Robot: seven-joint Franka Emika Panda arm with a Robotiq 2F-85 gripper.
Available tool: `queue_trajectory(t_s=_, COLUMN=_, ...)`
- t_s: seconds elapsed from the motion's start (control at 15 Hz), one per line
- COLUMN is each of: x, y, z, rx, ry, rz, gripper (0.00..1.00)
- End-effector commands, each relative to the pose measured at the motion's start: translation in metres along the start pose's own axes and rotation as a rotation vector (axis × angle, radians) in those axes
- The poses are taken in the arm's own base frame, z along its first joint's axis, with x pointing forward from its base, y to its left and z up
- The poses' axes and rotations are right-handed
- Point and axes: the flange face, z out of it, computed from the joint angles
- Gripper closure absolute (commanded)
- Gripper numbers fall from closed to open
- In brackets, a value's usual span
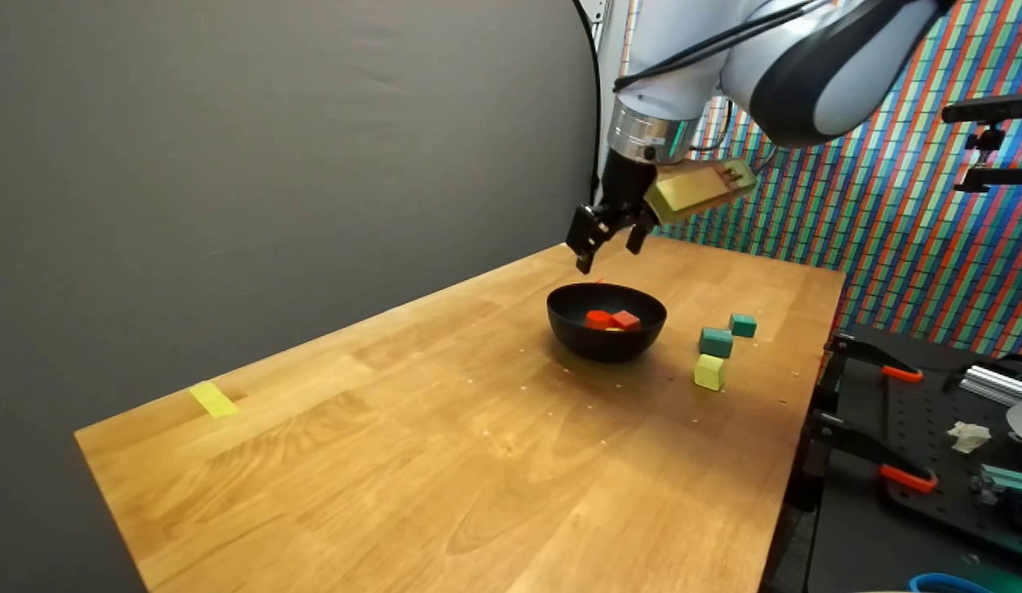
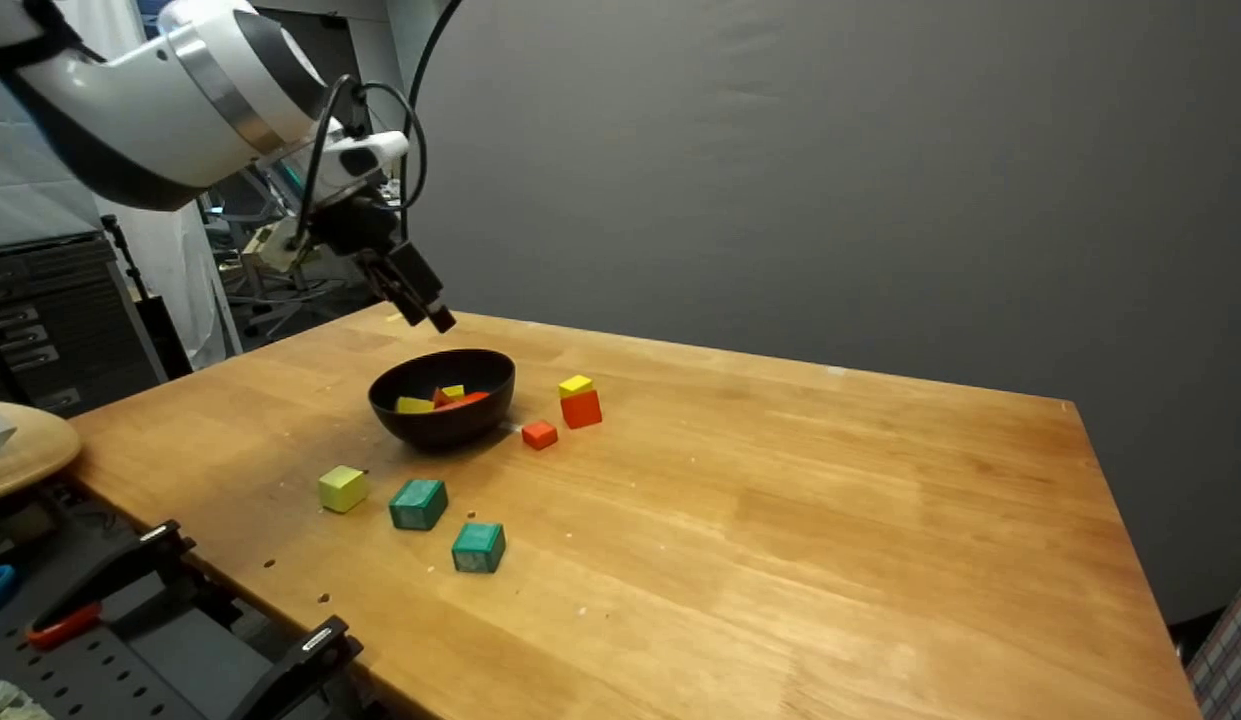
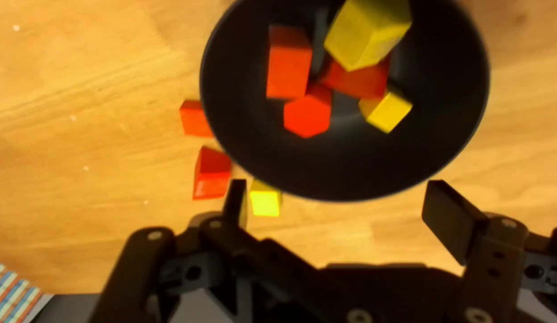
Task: Pick up all the blocks from the table and put them in the black bowl.
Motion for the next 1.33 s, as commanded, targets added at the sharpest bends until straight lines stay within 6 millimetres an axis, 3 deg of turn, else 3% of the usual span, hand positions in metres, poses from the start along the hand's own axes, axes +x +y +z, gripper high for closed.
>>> queue_trajectory(t_s=0.0, x=0.086, y=0.018, z=0.004, rx=-0.096, ry=0.066, rz=0.137, gripper=0.0)
queue_trajectory(t_s=0.2, x=0.127, y=0.046, z=0.028, rx=0.0, ry=0.041, rz=0.193, gripper=0.0)
queue_trajectory(t_s=0.27, x=0.129, y=0.053, z=0.036, rx=0.052, ry=0.018, rz=0.198, gripper=0.0)
queue_trajectory(t_s=0.4, x=0.123, y=0.055, z=0.05, rx=0.147, ry=-0.002, rz=0.153, gripper=0.0)
queue_trajectory(t_s=0.47, x=0.119, y=0.058, z=0.041, rx=0.074, ry=-0.003, rz=0.182, gripper=0.0)
queue_trajectory(t_s=0.6, x=0.117, y=0.06, z=0.056, rx=0.113, ry=-0.018, rz=0.163, gripper=0.0)
queue_trajectory(t_s=0.73, x=0.134, y=0.075, z=0.057, rx=-0.02, ry=0.051, rz=0.196, gripper=0.0)
queue_trajectory(t_s=0.93, x=0.137, y=0.092, z=0.065, rx=-0.158, ry=0.095, rz=0.259, gripper=0.0)
queue_trajectory(t_s=1.27, x=0.105, y=0.093, z=0.092, rx=-0.269, ry=-0.02, rz=0.327, gripper=0.0)
